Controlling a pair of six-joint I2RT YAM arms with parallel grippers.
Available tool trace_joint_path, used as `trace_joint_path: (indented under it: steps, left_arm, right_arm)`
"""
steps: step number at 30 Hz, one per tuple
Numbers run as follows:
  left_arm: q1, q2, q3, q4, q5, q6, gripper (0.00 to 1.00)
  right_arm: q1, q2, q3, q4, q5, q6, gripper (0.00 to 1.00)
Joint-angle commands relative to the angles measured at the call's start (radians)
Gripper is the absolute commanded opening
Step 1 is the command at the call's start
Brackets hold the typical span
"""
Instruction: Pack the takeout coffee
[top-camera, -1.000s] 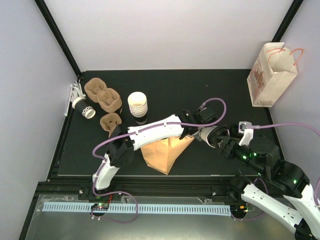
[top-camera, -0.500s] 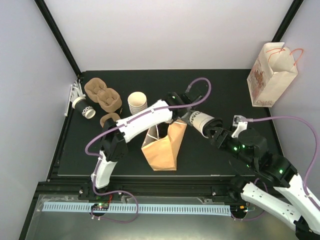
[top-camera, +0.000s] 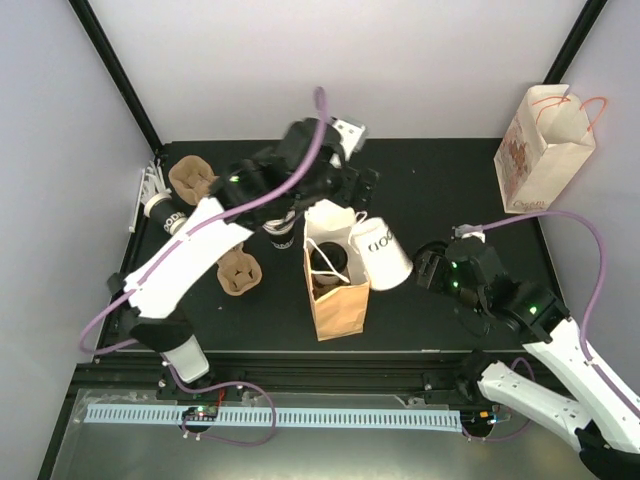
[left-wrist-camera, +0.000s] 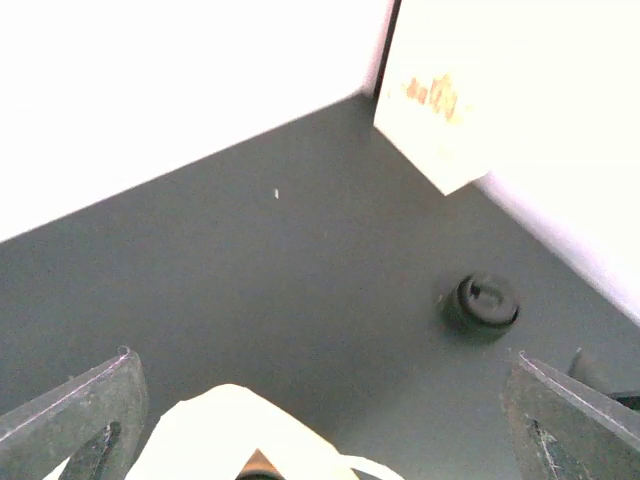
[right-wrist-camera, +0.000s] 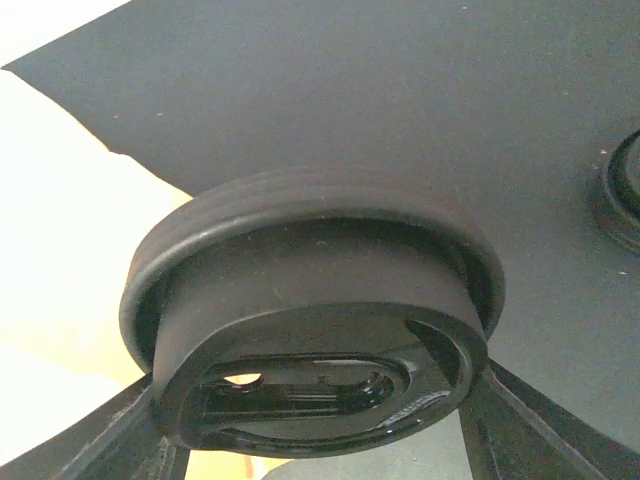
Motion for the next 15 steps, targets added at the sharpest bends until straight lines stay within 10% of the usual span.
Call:
trace_joint_path:
  steps: [1,15]
  left_arm:
    - [0.029,-0.062,0.077,-0.028,0.04,0.035,0.99]
    - [0.066,-0.363,-0.241,-0.246,0.028,-0.103,0.99]
  right_arm:
    - [-0.067,0.008,-0.005,-0.006,-0.053,-0.081,0.53]
    - [-0.166,0.223,-0.066,0.033,-0.213,-0.237,0.65]
